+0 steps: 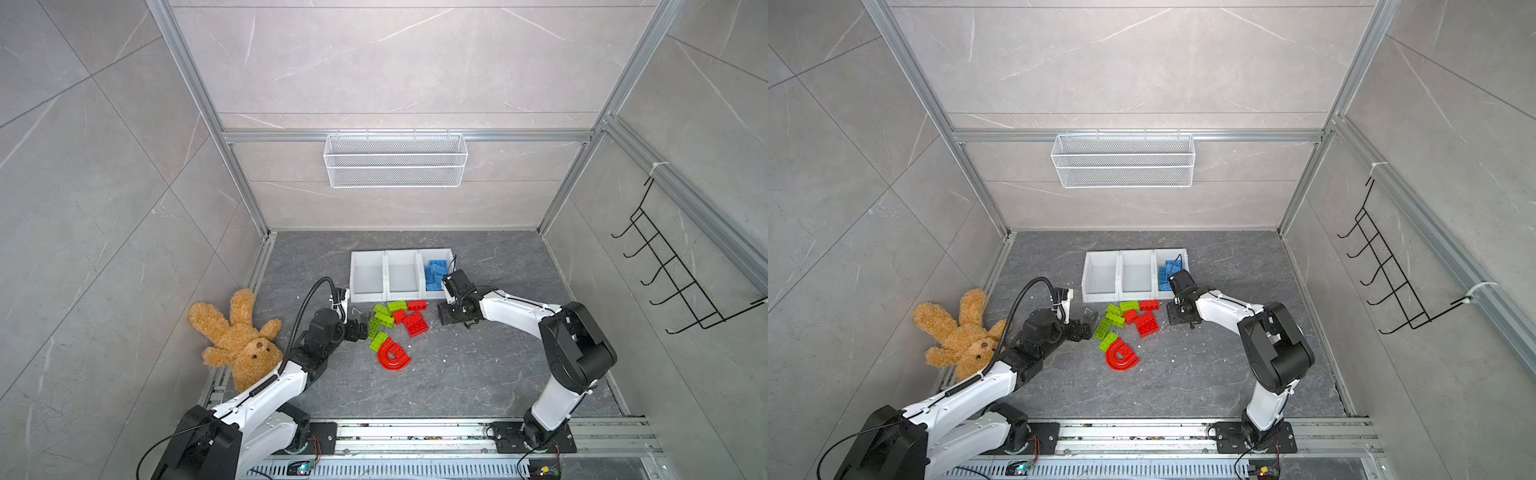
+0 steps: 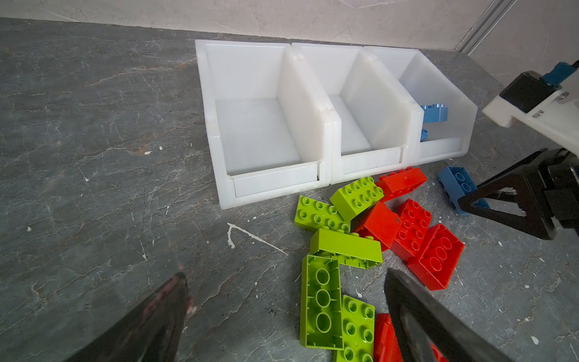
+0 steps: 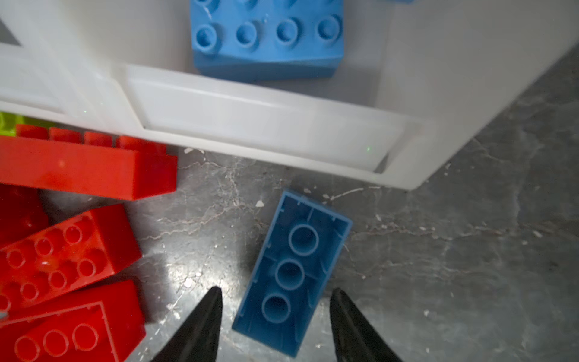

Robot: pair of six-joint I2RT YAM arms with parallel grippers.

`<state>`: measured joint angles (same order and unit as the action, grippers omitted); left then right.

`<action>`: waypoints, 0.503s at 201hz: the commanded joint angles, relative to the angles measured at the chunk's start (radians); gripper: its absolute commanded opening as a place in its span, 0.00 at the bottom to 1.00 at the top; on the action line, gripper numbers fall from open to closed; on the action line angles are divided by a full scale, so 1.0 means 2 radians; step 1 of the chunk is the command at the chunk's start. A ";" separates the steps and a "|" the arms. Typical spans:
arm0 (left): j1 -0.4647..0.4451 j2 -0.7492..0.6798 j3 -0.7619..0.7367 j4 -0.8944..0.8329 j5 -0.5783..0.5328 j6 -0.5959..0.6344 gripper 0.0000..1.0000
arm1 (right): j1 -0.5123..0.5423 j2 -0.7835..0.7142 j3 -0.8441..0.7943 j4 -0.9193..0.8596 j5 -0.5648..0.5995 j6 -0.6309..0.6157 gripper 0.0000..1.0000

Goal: Sort the legos into containers by color
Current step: 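Lower the right gripper to the blue brick beside the bin front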

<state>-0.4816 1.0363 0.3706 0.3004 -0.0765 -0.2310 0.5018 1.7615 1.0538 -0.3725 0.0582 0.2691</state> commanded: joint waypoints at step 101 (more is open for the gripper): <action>0.001 -0.007 0.006 0.017 -0.004 0.012 1.00 | 0.005 0.000 -0.009 -0.003 0.014 0.005 0.45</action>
<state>-0.4816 1.0355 0.3706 0.3004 -0.0765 -0.2310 0.5034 1.7794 1.0580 -0.3763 0.0860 0.2691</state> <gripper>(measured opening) 0.995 0.460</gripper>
